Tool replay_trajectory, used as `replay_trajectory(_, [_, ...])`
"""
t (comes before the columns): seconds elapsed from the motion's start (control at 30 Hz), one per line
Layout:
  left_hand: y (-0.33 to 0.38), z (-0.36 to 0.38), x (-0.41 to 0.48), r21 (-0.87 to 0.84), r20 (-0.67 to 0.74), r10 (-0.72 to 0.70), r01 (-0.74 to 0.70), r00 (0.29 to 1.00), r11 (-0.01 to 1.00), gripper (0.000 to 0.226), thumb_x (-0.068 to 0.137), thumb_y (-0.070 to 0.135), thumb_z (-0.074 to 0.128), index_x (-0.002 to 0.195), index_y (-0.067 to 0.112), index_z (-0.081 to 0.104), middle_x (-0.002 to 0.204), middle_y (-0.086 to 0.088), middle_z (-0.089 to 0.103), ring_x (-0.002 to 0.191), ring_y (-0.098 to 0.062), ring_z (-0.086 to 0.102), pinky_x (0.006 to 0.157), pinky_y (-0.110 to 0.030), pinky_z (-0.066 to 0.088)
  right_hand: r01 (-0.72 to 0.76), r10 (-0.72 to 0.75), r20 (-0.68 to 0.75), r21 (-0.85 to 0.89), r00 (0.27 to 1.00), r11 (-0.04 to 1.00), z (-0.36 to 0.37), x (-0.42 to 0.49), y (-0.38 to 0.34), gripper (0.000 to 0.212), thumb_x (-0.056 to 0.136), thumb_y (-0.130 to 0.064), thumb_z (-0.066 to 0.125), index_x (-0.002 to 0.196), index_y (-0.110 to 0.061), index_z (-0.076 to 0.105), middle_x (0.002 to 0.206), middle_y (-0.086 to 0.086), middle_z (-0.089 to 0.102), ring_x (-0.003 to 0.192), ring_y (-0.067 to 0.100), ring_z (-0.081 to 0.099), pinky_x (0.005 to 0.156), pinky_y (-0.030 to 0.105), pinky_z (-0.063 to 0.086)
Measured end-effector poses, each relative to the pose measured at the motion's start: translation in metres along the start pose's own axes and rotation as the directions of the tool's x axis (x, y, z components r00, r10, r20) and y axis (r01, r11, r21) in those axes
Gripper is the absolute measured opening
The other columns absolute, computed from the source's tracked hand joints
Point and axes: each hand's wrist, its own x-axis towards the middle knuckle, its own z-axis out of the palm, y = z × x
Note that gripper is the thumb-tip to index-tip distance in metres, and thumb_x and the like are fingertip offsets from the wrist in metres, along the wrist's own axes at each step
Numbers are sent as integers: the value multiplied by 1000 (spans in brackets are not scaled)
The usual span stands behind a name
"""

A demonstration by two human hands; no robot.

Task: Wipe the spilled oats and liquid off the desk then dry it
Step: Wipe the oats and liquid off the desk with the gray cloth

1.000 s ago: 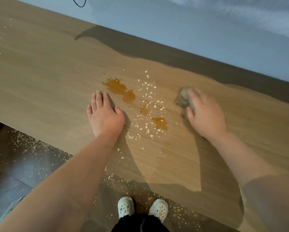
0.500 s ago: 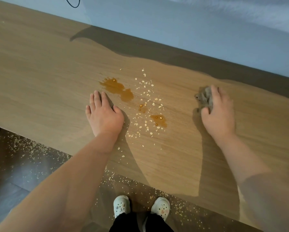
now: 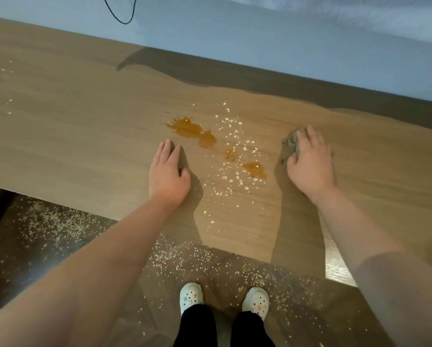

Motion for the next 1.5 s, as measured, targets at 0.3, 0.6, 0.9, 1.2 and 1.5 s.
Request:
replay_trajectory(0.3, [-84,-23,-14,336,217,343,-400,914,853,68,93,46,5,155,18,3,162,-1,-3,149,-15,-8,121,-36,-3,125,-123,29,-46,992,991,4,-12,6,61,92,-15,49,151,-15,33,159,13,25,145,31,25,121,48,17])
replay_trajectory(0.6, [-83,-24,-13,316,215,350,-405,912,858,70,92,46,9,156,18,7,163,-1,-1,150,-14,-7,122,-36,-2,184,-184,82,5,980,983,26,-49,-51,64,95,-16,47,155,-20,24,163,4,14,150,21,13,121,36,3])
replay_trajectory(0.9, [-81,-25,-15,303,210,347,-398,914,866,69,93,46,12,156,19,6,163,0,-2,150,-14,-8,122,-36,-3,-290,313,-150,156,938,944,11,-75,-3,59,90,-13,54,147,-11,37,157,15,29,145,32,26,119,50,23])
replay_trajectory(1.2, [-80,-25,-15,312,203,357,-406,912,859,68,94,44,16,157,18,9,164,-1,0,150,-15,-6,121,-35,-5,-76,77,39,-15,996,997,17,-110,-22,62,90,-19,49,149,-23,30,161,7,20,146,28,23,120,51,18])
replay_trajectory(1.5, [-82,-25,-14,282,182,359,-398,916,873,61,101,37,31,157,19,12,164,-1,2,151,-15,-4,122,-36,-2,-56,59,36,-73,998,996,44,-145,-78,61,95,-25,42,153,-18,23,162,6,13,150,25,12,121,45,8])
